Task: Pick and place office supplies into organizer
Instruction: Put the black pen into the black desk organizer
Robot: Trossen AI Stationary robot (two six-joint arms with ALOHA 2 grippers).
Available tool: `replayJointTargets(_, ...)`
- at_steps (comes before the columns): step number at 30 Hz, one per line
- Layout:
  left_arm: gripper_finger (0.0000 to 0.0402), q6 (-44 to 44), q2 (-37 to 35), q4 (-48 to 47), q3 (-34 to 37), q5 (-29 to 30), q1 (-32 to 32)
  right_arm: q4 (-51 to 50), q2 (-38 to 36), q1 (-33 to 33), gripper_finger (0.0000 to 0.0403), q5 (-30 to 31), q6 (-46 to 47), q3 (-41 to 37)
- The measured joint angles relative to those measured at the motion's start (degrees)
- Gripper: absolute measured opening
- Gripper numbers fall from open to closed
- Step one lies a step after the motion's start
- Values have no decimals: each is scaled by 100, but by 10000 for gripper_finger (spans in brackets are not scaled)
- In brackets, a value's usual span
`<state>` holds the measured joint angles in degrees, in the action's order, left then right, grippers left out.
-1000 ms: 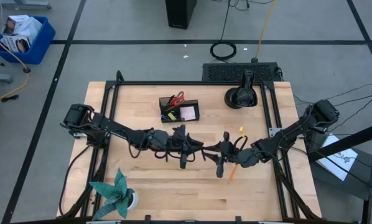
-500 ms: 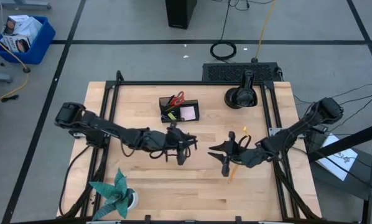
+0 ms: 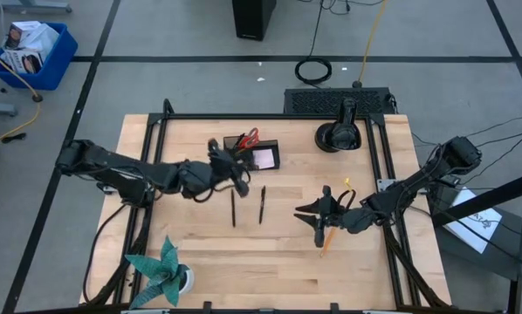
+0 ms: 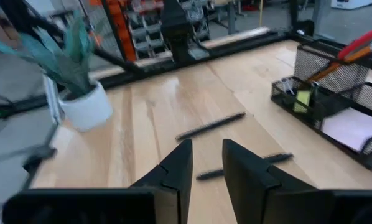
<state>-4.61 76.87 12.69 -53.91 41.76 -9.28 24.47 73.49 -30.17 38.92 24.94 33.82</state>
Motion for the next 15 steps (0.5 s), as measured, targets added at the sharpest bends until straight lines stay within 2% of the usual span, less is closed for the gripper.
replayJointTargets(8, 64, 284, -415, -226, -2, 140, 830, 255, -2, 4, 76, -1, -130, -100)
replayJointTargets(15, 64, 295, -427, -285, -2, 75, 1850, 280, -2, 4, 75, -1, -226, -100)
